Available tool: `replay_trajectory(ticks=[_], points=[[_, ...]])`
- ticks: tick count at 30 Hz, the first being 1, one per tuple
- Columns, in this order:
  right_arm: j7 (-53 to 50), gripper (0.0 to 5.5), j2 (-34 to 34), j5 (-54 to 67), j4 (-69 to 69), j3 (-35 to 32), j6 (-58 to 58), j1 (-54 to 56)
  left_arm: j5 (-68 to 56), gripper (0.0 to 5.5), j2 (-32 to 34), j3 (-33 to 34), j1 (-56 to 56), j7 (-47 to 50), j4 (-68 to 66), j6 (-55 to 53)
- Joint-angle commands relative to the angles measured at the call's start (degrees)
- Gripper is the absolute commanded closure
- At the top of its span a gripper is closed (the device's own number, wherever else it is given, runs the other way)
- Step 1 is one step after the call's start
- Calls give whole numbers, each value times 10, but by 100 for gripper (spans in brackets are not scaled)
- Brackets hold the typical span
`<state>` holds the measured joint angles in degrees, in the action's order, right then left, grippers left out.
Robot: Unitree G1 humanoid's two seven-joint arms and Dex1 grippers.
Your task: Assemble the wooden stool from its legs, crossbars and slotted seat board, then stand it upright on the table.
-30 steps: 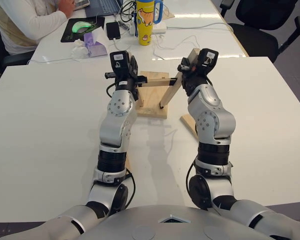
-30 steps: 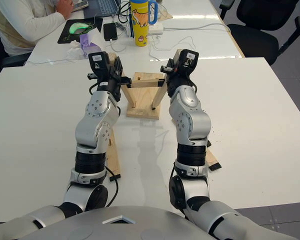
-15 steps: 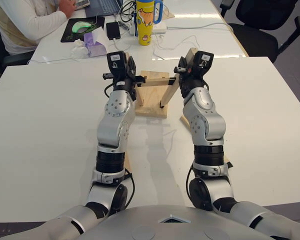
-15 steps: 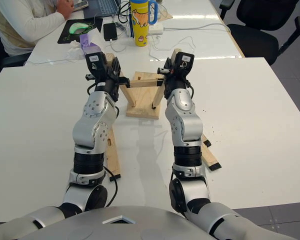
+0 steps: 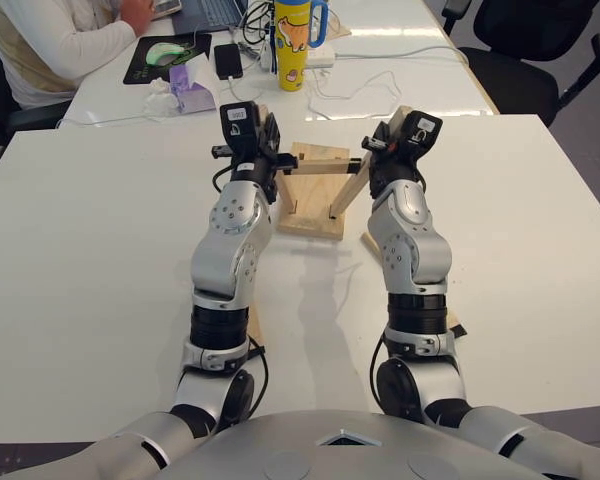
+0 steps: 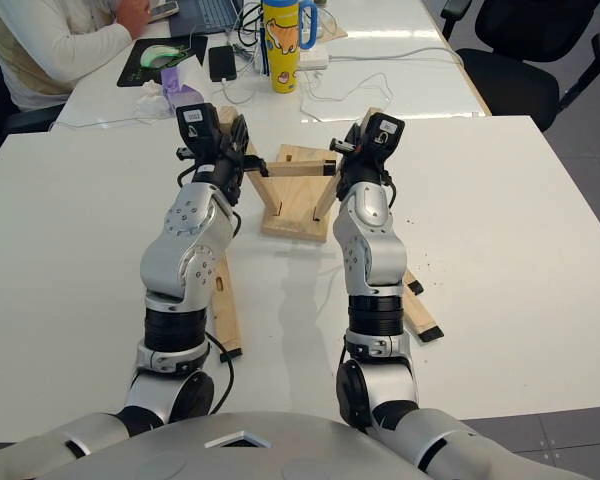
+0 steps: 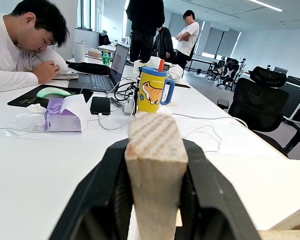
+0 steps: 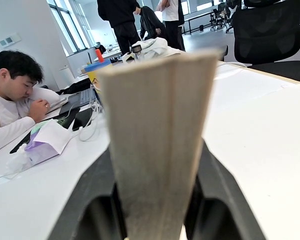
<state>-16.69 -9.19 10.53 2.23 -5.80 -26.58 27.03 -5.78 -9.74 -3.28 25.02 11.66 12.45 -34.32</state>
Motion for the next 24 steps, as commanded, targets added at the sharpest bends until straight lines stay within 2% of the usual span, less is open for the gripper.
replay_trajectory(ticks=[1,14,24], points=[[-7,448,-29,-1,-10,13,-22,-41,-7,445,-22,-14,-24,-5,23,-2],[13,448,-30,12,-6,24,-22,-63,-1,445,-30,-11,-29,29,-1,4],[21,448,-27,14,3,29,-24,-66,42,445,-6,-56,-45,34,-26,17]])
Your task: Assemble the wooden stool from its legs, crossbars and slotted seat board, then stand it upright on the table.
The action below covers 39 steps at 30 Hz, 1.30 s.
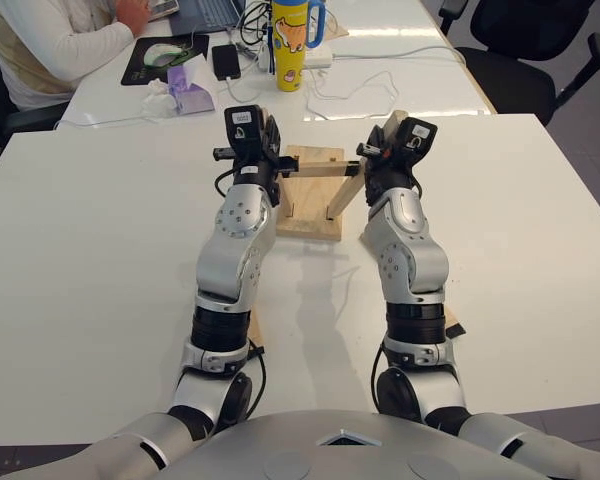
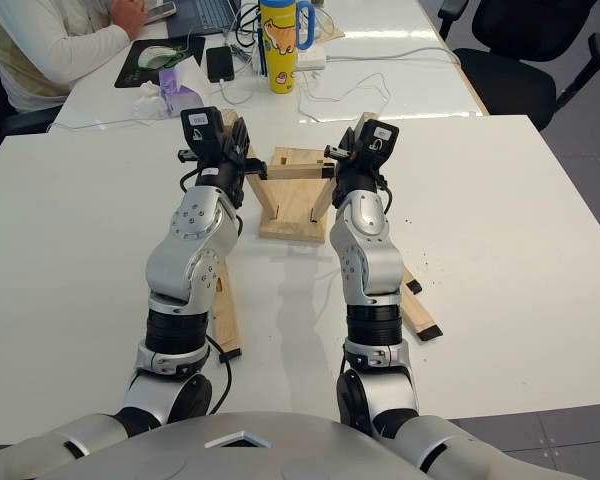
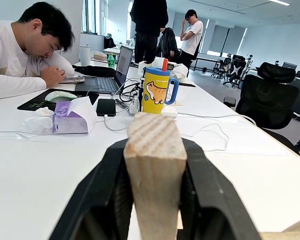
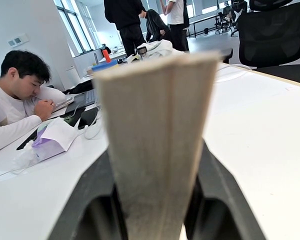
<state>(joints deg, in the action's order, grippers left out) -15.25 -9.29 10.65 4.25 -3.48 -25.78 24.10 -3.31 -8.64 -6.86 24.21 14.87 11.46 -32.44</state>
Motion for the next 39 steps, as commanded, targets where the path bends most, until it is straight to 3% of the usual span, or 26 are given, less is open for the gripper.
replay_trajectory(ticks=[1,10,25,39], points=[[8,448,-26,13,-17,7,-32,-37,17,445,-18,-18,-38,5,-20,3],[14,448,-25,16,-9,10,-42,-44,-1,445,-35,16,-43,33,-42,19],[27,448,-21,17,-2,9,-43,-43,68,445,15,-51,-56,30,-80,46],[57,448,4,7,-6,35,-58,-29,12,445,23,-25,-91,-27,-77,60]])
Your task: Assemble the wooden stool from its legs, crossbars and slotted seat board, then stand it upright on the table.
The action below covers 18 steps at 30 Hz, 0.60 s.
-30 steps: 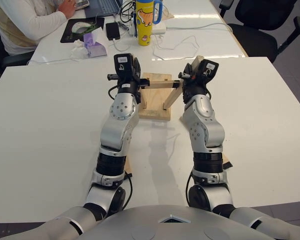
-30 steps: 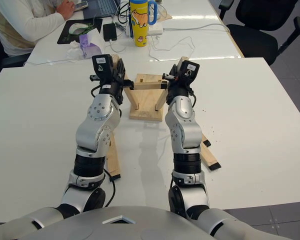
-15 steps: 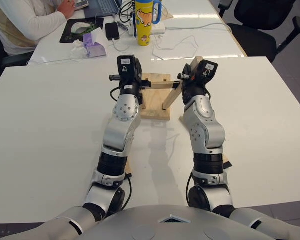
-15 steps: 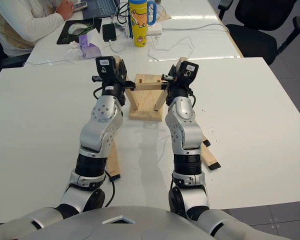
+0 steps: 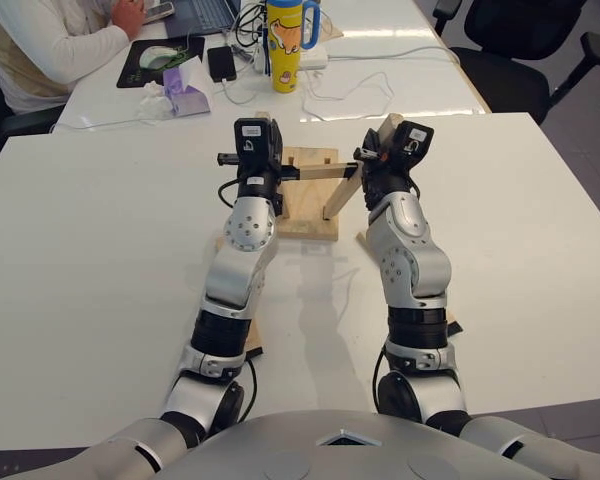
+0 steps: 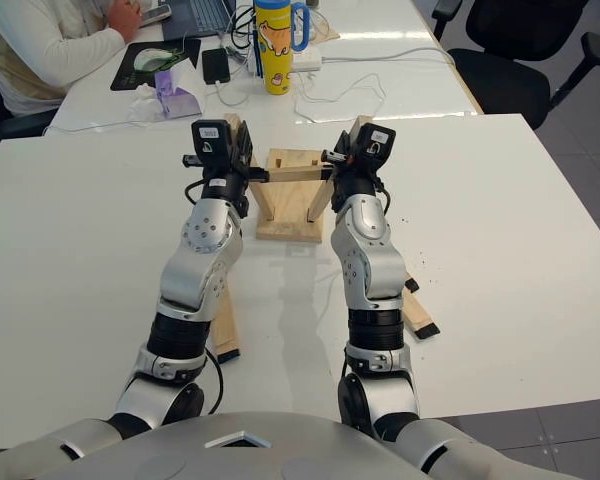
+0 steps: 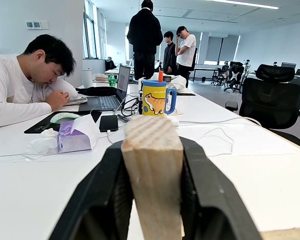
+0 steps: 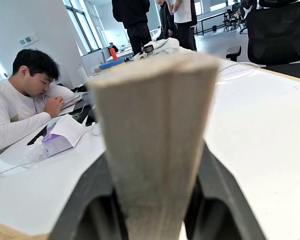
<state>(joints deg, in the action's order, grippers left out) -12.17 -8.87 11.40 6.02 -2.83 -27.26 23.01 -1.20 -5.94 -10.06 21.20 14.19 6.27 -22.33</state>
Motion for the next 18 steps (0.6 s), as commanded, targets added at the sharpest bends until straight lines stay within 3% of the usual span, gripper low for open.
replay_trajectory(ticks=[1,18], points=[[31,448,3,-5,-25,37,-50,-18,-13,445,-5,8,-61,-23,-25,-43],[25,448,-5,-21,5,78,-75,-82,-120,445,-27,44,-67,-46,70,-114]])
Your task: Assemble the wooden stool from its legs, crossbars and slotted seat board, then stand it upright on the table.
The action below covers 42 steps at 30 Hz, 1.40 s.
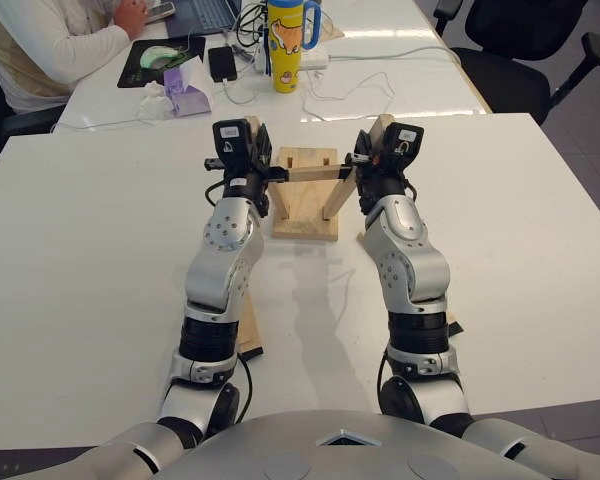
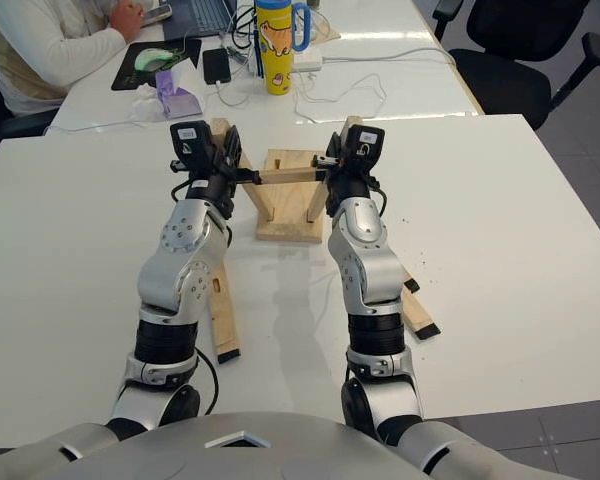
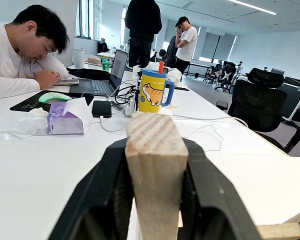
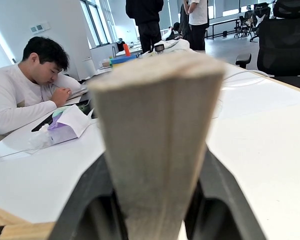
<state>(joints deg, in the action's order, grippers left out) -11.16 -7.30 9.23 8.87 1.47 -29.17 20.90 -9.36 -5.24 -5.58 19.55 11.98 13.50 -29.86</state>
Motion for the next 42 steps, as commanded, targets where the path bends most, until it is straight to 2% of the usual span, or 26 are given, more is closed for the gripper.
replay_trajectory(ticks=[1,6,14,16,23,33,38,40,42], points=[[17,448,-18,1,-23,40,-62,-63,-43,445,-35,5,-50,-24,1,-38],[18,447,-11,2,-24,47,-72,-63,-87,445,-53,43,-47,-21,11,-30],[6,447,-18,8,-42,23,-71,-53,-105,444,-40,20,-41,-55,32,-8],[4,447,-18,10,-47,20,-69,-48,-91,383,-30,3,-34,-62,34,-2],[5,447,-19,8,-60,14,-60,-34,-77,284,-16,1,-19,-56,26,21],[12,448,-18,4,-65,13,-58,-30,9,284,4,27,5,-7,44,113],[14,448,-17,2,-65,14,-58,-29,-11,284,5,-19,33,-87,90,160],[14,448,-17,2,-64,14,-59,-29,-31,313,4,-53,38,-128,116,150],[14,448,-17,2,-64,15,-59,-29,-68,345,-18,-57,32,-136,122,123]])
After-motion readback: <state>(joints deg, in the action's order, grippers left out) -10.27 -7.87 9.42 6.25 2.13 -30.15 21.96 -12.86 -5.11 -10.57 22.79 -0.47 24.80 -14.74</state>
